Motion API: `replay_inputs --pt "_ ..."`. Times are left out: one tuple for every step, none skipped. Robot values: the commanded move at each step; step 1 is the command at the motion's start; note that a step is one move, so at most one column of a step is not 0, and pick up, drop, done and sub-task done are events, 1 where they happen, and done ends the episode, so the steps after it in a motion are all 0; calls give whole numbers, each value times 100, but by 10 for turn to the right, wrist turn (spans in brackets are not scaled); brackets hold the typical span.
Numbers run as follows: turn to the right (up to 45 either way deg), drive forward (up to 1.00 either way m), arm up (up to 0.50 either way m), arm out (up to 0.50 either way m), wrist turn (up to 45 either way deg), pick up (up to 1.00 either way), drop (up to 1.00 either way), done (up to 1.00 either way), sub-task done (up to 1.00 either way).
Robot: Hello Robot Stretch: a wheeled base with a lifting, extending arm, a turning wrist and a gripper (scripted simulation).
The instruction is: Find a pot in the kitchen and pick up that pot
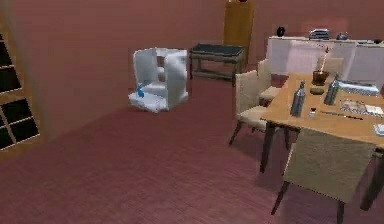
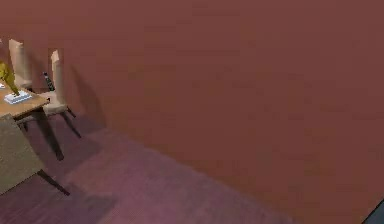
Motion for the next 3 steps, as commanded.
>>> replay_inputs --pt "0 100 0 0 0 0 0 0 0" --pt "0 100 0 0 0 0 0 0 0" --pt "-180 0 0 0 0 0 0 0 0"
